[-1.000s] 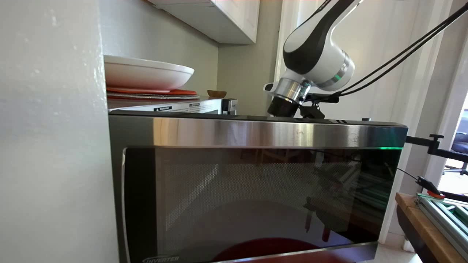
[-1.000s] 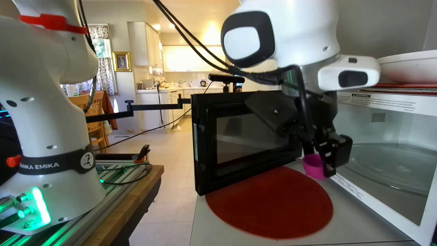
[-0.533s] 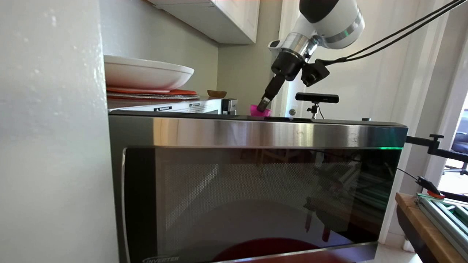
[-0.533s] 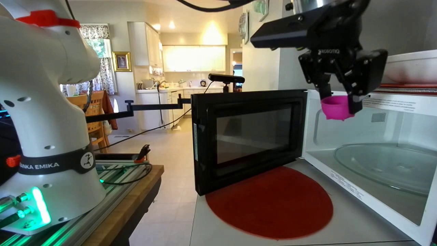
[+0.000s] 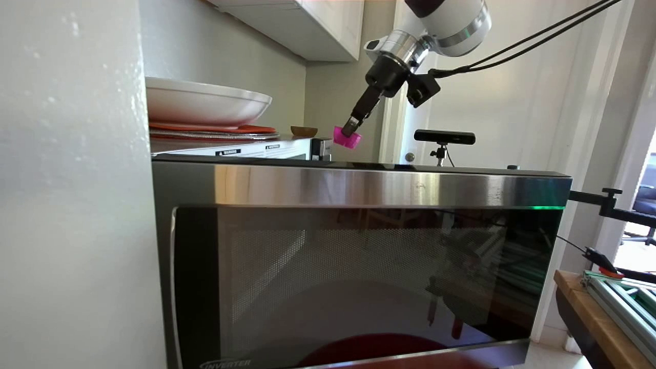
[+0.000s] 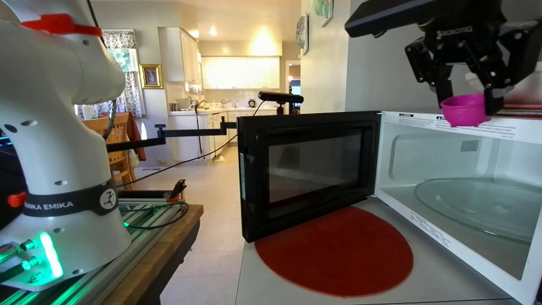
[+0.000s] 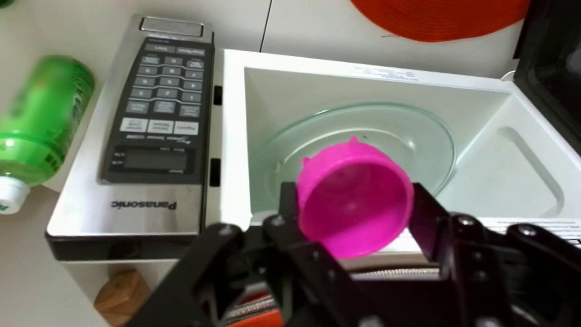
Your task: Put the pink bowl on top of the microwave, then close the door of the microwave
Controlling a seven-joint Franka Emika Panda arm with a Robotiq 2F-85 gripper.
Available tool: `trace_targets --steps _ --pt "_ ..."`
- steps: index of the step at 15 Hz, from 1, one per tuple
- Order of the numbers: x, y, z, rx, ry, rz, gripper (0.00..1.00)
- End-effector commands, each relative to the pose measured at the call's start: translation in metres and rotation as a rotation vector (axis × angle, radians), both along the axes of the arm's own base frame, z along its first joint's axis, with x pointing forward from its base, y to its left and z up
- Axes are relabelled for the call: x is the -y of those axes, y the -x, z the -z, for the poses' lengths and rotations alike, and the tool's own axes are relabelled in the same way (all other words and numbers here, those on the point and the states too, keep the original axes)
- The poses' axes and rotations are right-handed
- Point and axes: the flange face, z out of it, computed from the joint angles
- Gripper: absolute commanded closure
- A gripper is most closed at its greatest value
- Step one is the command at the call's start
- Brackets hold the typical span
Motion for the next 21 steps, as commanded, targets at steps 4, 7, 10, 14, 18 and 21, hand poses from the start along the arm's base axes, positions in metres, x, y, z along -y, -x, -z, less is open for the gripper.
trace_targets --steps 4,7,10,14,18,21 --pt "0.01 -0.054 -0.007 0.032 0.038 0.022 0.64" --pt "0.015 -0.073 -0.013 0.039 0.055 0.034 0.64" --pt "0.022 -0.093 -0.017 0.043 0.071 0.051 0.64" --pt "0.032 -0.12 -0.016 0.045 0.069 0.09 0.64" --pt "0.035 -0.141 -0.009 0.047 0.043 0.134 0.64" --pt "0.033 -0.151 -0.008 0.048 0.029 0.158 0.14"
